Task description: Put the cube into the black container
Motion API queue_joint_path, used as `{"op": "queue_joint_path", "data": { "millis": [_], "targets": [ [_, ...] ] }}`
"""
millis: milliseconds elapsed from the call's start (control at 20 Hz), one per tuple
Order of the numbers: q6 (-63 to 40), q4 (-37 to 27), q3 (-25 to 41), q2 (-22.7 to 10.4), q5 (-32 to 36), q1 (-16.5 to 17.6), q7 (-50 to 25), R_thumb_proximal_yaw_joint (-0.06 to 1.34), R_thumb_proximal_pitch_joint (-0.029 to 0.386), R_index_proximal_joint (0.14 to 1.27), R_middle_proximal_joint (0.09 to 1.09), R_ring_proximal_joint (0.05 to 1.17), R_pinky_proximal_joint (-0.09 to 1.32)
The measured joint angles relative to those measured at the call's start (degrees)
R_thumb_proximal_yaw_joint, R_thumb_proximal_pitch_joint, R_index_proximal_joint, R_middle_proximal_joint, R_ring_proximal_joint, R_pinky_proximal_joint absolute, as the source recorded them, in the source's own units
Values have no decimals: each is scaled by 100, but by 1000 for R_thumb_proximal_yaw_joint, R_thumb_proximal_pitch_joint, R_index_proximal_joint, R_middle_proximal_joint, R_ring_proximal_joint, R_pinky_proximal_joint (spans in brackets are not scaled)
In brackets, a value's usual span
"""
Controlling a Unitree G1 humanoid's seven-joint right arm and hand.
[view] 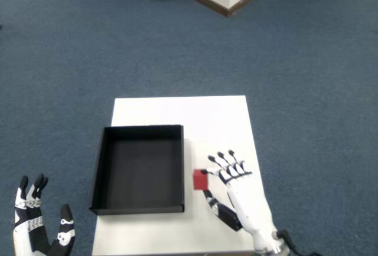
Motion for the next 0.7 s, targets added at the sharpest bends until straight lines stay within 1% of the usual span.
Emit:
{"op": "queue_joint_path", "data": {
  "millis": [250,400,450,550,700],
  "targets": [
    [1,-191,15,-24,-22,-33,-13,1216,179,1029,274,218,107],
    [20,-817,24,-203,-209,-304,-43,1215,182,1034,278,218,107],
    [52,-989,24,-220,-216,-337,-52,1215,182,1033,278,218,104],
    [218,-1237,25,-235,-225,-327,-38,1215,183,1030,277,216,100],
    [553,-1732,9,-264,-217,-329,238,1217,184,1029,281,217,102]
  ]
}}
